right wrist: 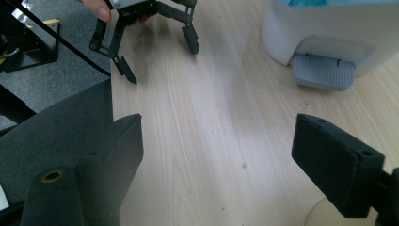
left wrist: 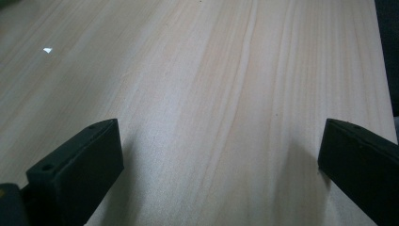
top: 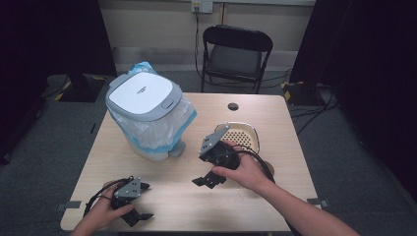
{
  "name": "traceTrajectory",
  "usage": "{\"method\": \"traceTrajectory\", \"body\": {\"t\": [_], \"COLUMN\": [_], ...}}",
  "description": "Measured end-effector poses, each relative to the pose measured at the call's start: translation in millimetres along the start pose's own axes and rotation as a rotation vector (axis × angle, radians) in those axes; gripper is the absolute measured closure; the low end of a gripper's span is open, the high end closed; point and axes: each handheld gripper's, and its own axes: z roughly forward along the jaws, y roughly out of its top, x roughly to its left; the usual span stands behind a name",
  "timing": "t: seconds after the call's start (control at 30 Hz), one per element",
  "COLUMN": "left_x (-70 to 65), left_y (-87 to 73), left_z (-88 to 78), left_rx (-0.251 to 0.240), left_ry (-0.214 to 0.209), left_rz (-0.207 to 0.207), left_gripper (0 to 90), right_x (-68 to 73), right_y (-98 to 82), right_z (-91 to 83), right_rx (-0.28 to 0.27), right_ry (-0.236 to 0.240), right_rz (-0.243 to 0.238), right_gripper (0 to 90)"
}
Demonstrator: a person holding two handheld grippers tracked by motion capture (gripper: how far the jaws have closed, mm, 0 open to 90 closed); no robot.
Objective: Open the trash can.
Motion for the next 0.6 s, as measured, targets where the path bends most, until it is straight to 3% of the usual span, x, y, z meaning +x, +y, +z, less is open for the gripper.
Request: {"method": "traceTrajectory", "body": {"t": [0.3,0.6], "left_x": [0.1,0.3], "left_y": [0.1,0.2], "left_z": [-0.2,-0.5], "left_rx": [0.001,0.003], "left_ry": [0.002,0.001], "left_rz": [0.003,0.003], "left_gripper": [0.0,0.0], "right_x": [-10.5,-23.7], "right_y": [16.4,29.7], "right_z": [-1.7,0.1], "right_rx": [-0.002,0.009], "right_ry": [0.006,-0.023], "right_rz": [0.004,-0.016], "right_gripper": [16.9,16.7]}}
